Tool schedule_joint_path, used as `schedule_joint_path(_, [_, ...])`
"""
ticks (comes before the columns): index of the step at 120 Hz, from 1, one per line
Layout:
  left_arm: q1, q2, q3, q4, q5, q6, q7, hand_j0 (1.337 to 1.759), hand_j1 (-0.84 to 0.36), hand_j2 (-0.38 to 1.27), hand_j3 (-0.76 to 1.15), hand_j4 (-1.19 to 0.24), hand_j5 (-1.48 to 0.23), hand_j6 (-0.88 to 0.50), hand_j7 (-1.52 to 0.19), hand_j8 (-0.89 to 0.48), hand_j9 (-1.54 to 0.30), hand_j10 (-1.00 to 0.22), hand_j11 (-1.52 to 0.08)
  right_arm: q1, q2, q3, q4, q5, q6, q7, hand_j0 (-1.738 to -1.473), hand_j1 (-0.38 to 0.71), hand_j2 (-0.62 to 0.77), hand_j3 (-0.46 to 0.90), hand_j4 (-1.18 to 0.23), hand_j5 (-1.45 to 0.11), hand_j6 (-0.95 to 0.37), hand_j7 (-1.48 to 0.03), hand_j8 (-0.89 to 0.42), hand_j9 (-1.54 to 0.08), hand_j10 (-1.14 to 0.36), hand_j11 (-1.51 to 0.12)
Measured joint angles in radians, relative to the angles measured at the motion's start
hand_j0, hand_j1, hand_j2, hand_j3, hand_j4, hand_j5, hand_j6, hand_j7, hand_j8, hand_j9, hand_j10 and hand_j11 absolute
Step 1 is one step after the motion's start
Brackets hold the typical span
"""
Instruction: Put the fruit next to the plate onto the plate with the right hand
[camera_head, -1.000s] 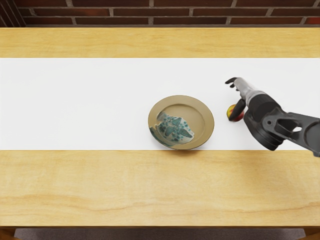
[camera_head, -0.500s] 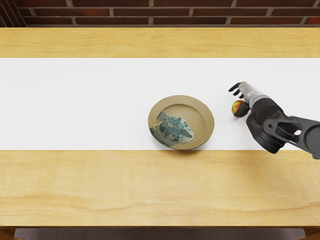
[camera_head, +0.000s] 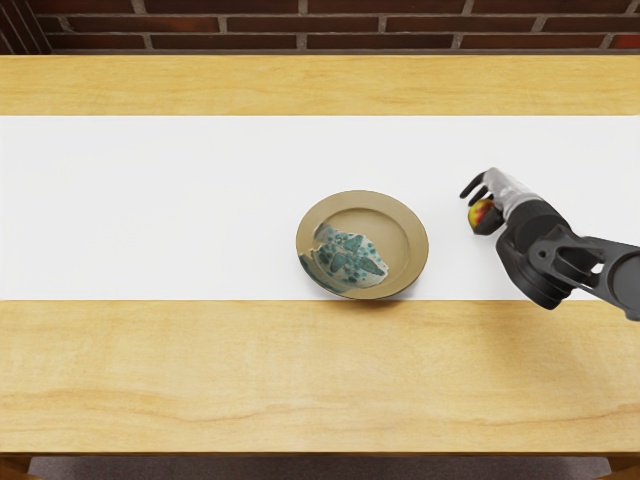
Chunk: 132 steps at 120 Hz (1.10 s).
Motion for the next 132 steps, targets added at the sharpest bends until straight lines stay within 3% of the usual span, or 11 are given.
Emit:
schedule_joint_path(21, [0.0, 0.0, 0.0, 0.0, 0.0, 0.0, 0.0, 1.658, 0.34, 0.0, 0.0, -0.01, -0.01, -0.01, -0.01, -0.01, -0.01, -0.01, -0.01, -0.007, -0.002, 0.005, 0.0, 0.011, 0.002, 0.001, -1.644, 0.32, 0.13, 0.0, -0.68, -0.84, -0.44, -0.86, -0.25, -0.87, -0.37, -0.89])
schedule_joint_path(41, [0.0, 0.0, 0.0, 0.0, 0.0, 0.0, 0.0, 1.658, 0.34, 0.0, 0.0, -0.01, -0.01, -0.01, -0.01, -0.01, -0.01, -0.01, -0.01, -0.009, -0.004, 0.019, 0.001, 0.042, -0.001, -0.002, -1.644, 0.26, 0.24, 0.0, -0.79, -0.98, -0.55, -1.0, -0.38, -1.01, -0.51, -1.04])
schedule_joint_path(49, [0.0, 0.0, 0.0, 0.0, 0.0, 0.0, 0.0, 1.658, 0.34, 0.0, 0.0, -0.01, -0.01, -0.01, -0.01, -0.01, -0.01, -0.01, -0.01, -0.009, -0.005, 0.032, 0.001, 0.053, 0.0, -0.002, -1.646, 0.28, 0.36, 0.0, -0.8, -1.04, -0.55, -1.04, -0.37, -1.05, -0.49, -1.08])
schedule_joint_path(76, [0.0, 0.0, 0.0, 0.0, 0.0, 0.0, 0.0, 1.658, 0.34, 0.0, 0.0, -0.01, -0.01, -0.01, -0.01, -0.01, -0.01, -0.01, -0.01, 0.003, -0.011, 0.108, 0.035, 0.078, 0.003, 0.0, -1.65, 0.35, 0.44, 0.0, -0.81, -1.19, -0.46, -1.1, -0.26, -1.17, -0.4, -1.19])
schedule_joint_path(78, [0.0, 0.0, 0.0, 0.0, 0.0, 0.0, 0.0, 1.658, 0.34, 0.0, 0.0, -0.01, -0.01, -0.01, -0.01, -0.01, -0.01, -0.01, -0.01, 0.005, -0.014, 0.115, 0.048, 0.08, 0.003, 0.0, -1.65, 0.34, 0.53, 0.0, -0.81, -1.19, -0.46, -1.1, -0.26, -1.17, -0.4, -1.19])
schedule_joint_path(83, [0.0, 0.0, 0.0, 0.0, 0.0, 0.0, 0.0, 1.658, 0.34, 0.0, 0.0, -0.01, -0.01, -0.01, -0.01, -0.01, -0.01, -0.01, -0.01, 0.011, -0.019, 0.133, 0.079, 0.085, 0.004, 0.001, -1.65, 0.33, 0.43, 0.0, -0.81, -1.21, -0.47, -1.11, -0.27, -1.18, -0.41, -1.2])
schedule_joint_path(101, [0.0, 0.0, 0.0, 0.0, 0.0, 0.0, 0.0, 1.658, 0.34, 0.0, 0.0, -0.01, -0.01, -0.01, -0.01, -0.01, -0.01, -0.01, -0.01, 0.024, -0.026, 0.173, 0.163, 0.093, 0.007, 0.002, -1.651, 0.32, 0.5, 0.0, -0.81, -1.24, -0.5, -1.12, -0.29, -1.2, -0.42, -1.22])
schedule_joint_path(102, [0.0, 0.0, 0.0, 0.0, 0.0, 0.0, 0.0, 1.658, 0.34, 0.0, 0.0, -0.01, -0.01, -0.01, -0.01, -0.01, -0.01, -0.01, -0.01, 0.025, -0.026, 0.174, 0.166, 0.093, 0.008, 0.002, -1.651, 0.3, 0.4, 0.0, -0.81, -1.24, -0.5, -1.12, -0.29, -1.21, -0.42, -1.22])
schedule_joint_path(112, [0.0, 0.0, 0.0, 0.0, 0.0, 0.0, 0.0, 1.658, 0.34, 0.0, 0.0, -0.01, -0.01, -0.01, -0.01, -0.01, -0.01, -0.01, -0.01, 0.034, -0.021, 0.184, 0.194, 0.094, 0.009, 0.002, -1.652, 0.27, 0.46, 0.0, -0.82, -1.24, -0.54, -1.13, -0.31, -1.2, -0.46, -1.22])
schedule_joint_path(125, [0.0, 0.0, 0.0, 0.0, 0.0, 0.0, 0.0, 1.658, 0.34, 0.0, 0.0, -0.01, -0.01, -0.01, -0.01, -0.01, -0.01, -0.01, -0.01, 0.039, 0.009, 0.19, 0.208, 0.095, 0.008, 0.001, -1.653, 0.23, 0.42, 0.0, -0.83, -1.22, -0.57, -1.13, -0.35, -1.18, -0.5, -1.2])
schedule_joint_path(132, [0.0, 0.0, 0.0, 0.0, 0.0, 0.0, 0.0, 1.658, 0.34, 0.0, 0.0, -0.01, -0.01, -0.01, -0.01, -0.01, -0.01, -0.01, -0.01, 0.04, 0.029, 0.191, 0.212, 0.096, 0.008, 0.001, -1.654, 0.27, 0.5, 0.0, -0.83, -1.23, -0.58, -1.13, -0.35, -1.18, -0.5, -1.19])
